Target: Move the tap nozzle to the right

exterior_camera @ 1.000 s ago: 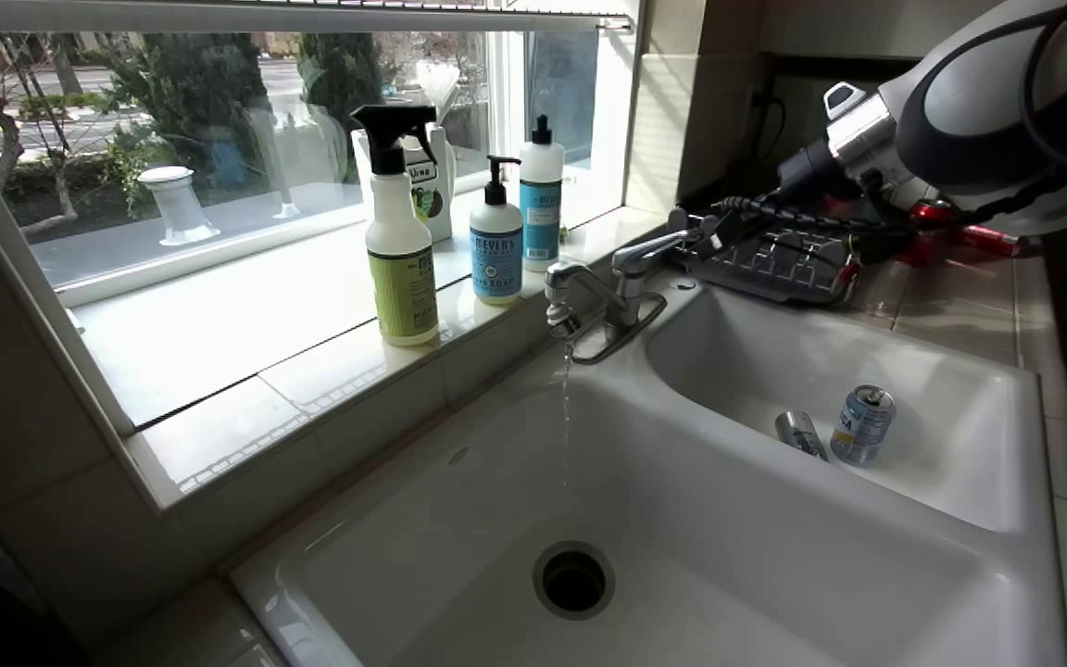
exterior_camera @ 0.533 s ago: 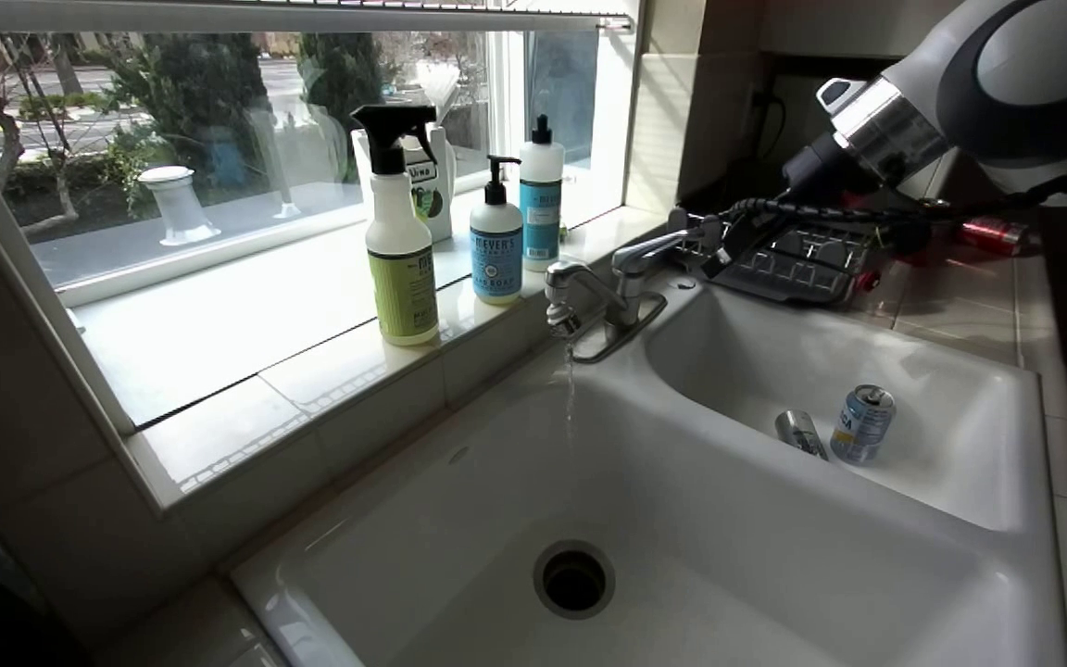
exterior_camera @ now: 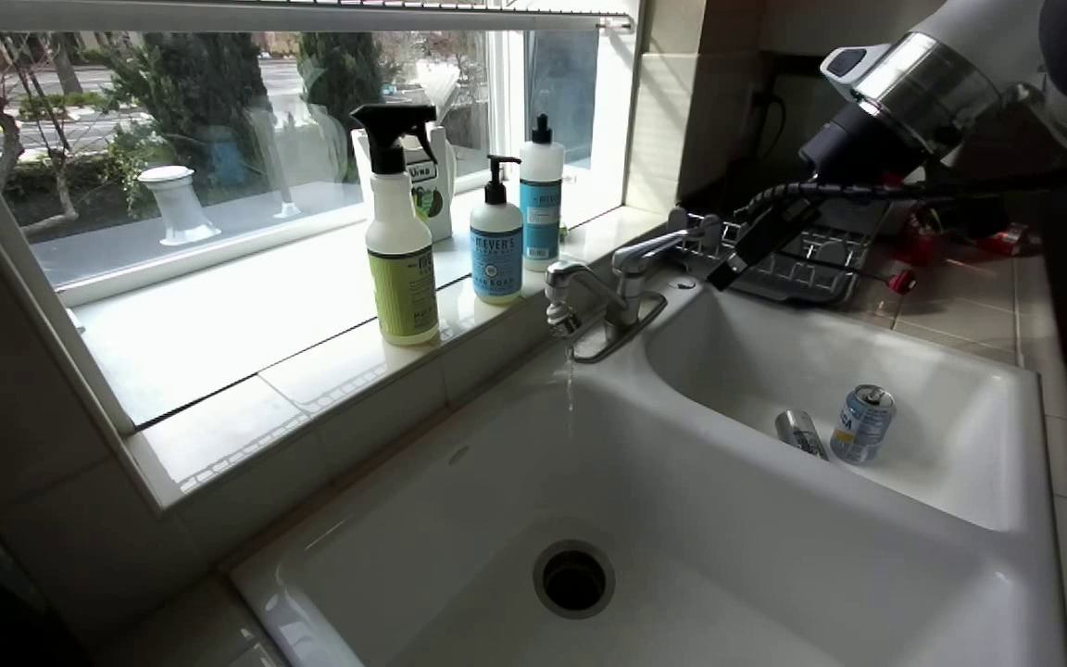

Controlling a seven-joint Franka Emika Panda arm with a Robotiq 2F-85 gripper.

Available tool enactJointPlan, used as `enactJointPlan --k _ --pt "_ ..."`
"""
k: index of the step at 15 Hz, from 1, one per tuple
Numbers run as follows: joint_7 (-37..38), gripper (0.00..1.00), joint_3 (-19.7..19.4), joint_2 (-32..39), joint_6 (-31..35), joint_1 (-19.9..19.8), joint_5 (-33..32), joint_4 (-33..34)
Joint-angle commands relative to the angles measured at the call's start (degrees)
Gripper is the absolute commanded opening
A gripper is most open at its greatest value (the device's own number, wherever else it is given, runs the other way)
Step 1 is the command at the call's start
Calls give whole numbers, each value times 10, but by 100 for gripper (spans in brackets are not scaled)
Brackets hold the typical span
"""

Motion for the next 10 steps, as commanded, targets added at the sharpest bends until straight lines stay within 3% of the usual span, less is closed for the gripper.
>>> enactJointPlan --k 1,10 --pt "7 27 22 -42 -28 2 -17 -20" --pt "24 93 52 -103 -46 2 -40 -28"
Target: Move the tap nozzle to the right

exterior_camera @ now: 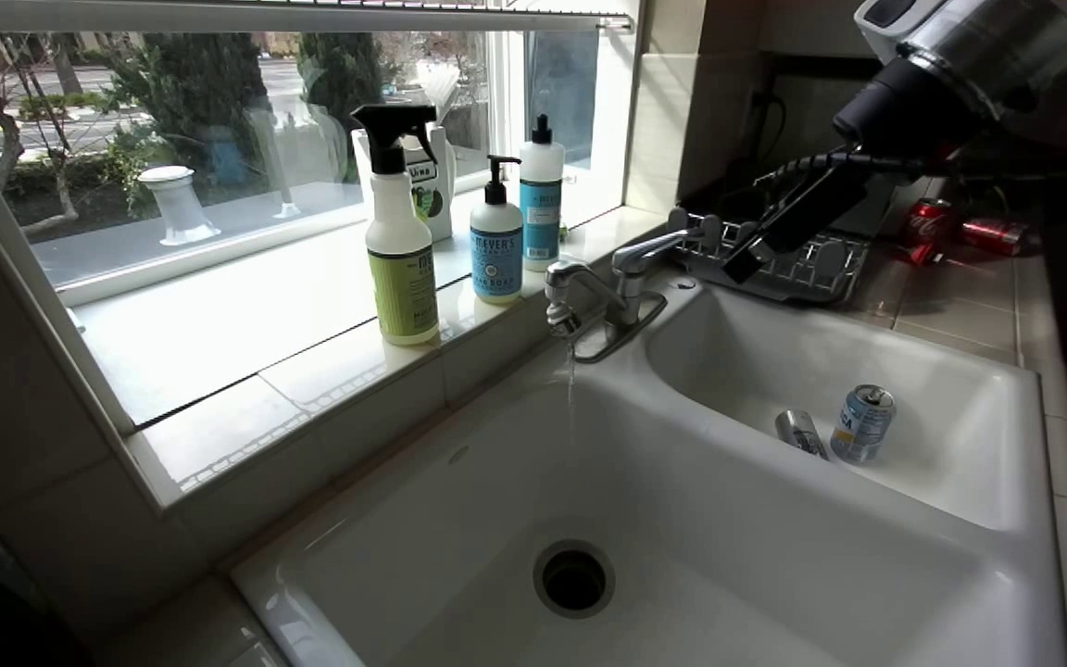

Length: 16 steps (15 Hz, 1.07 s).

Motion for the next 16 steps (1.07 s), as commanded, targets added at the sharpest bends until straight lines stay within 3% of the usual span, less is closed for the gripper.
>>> enactJointPlan --k 1,10,16 --pt "27 98 11 -46 -22 -3 -26 -16" --pt "52 100 20 -91 -50 0 -40 -14" --pt "41 100 11 -74 -38 7 -34 -1"
